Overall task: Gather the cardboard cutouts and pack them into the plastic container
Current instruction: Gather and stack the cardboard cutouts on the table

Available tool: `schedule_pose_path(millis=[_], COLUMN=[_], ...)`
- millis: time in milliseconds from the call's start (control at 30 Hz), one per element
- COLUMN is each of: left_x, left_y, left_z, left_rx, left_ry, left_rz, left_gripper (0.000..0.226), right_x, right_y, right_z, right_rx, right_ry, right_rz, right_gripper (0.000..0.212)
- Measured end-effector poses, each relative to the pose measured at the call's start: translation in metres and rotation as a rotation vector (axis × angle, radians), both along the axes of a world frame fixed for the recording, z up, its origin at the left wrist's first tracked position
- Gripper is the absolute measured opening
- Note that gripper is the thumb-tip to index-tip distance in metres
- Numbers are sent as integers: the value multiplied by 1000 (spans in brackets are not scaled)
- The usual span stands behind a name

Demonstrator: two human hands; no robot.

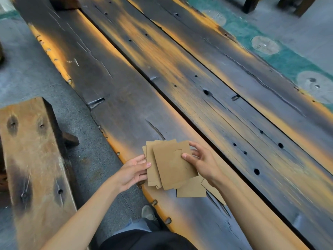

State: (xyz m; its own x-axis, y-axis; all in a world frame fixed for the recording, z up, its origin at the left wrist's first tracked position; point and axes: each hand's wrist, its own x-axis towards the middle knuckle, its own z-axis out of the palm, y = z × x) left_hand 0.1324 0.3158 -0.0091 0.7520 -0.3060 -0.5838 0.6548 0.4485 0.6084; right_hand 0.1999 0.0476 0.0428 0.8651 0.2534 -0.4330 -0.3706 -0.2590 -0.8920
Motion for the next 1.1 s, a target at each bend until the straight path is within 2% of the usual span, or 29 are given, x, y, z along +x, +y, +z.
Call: schedule_pose_path(millis=[167, 400, 600, 733, 800, 867, 933, 1033, 1100], left_x=[-7, -21, -37, -45, -49, -53, -57, -61, -64], left_y=[-8, -26, -30, -20, -12, -4, 3, 9, 10], left_z=[5, 0, -14, -21, -24, -27, -30, -32, -32], left_rx=[-72, -55, -4, 18, 44, 57, 56, 80, 92], left_ry=[-9, 8, 32, 56, 64, 72, 83, 92, 90], left_rz=[-73, -108, -57, 26, 63, 98, 132, 153, 151], left_gripper=[61, 65, 53, 58, 60, 54, 47, 46, 47], right_x=[-16, -38, -57, -62, -63, -66, -69, -74, -74], right_y=[-9, -12, -11, -19, -30, -41, -46, -44, -41], right_z=[-6, -21, -43, -61, -71, -81, -88, -98, -103], right_rx=[-10, -46, -233, -327, -470, -662, -833, -968, -1025], right_ry=[-9, 2, -28, -59, -86, -119, -154, -201, -244], right_rz=[-23, -112, -117, -167, -107, 65, 305, 610, 725], right_gripper=[38, 33, 35, 27, 29, 42, 70, 112, 120])
